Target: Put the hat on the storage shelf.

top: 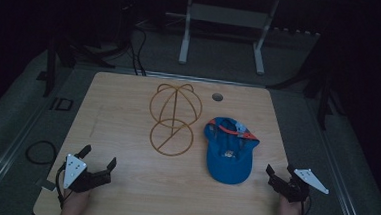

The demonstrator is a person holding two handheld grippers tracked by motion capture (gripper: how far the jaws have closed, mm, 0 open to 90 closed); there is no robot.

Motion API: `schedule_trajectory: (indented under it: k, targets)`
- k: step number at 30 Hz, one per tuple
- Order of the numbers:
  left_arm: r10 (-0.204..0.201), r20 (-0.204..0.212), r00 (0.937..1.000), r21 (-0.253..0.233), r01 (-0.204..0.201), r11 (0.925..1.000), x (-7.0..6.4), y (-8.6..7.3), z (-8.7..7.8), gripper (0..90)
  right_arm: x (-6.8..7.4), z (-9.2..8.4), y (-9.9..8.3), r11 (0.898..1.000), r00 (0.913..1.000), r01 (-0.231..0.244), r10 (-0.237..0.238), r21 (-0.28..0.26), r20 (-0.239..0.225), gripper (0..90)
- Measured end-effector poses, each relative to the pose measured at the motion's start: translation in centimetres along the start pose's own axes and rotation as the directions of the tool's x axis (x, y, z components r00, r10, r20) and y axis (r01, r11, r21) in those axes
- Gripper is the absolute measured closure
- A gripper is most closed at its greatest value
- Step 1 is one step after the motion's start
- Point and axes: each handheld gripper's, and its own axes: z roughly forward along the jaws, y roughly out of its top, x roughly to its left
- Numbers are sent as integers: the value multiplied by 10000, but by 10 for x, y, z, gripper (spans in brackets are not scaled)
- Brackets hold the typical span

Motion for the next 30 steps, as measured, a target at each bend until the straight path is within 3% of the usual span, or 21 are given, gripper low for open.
schedule_trajectory:
  k: [4,18,24,30]
  targets:
    - [32,-15,10000,28,-32,10000,-1,0,1,29,0,0,0,10000,10000,17,-18,-34,-96,155]
    - [4,-10,10000,10,-4,10000,-1,1,1,29,-7,-4,10,9956,9906,-924,902,-165,-1032,154]
    - [-41,12,10000,26,41,10000,0,1,1,29,-14,2,18,9935,9926,-1026,1055,486,-610,154]
    - [-97,0,10000,7,97,10000,0,1,1,29,-14,7,33,9960,9943,-704,744,544,-769,153]
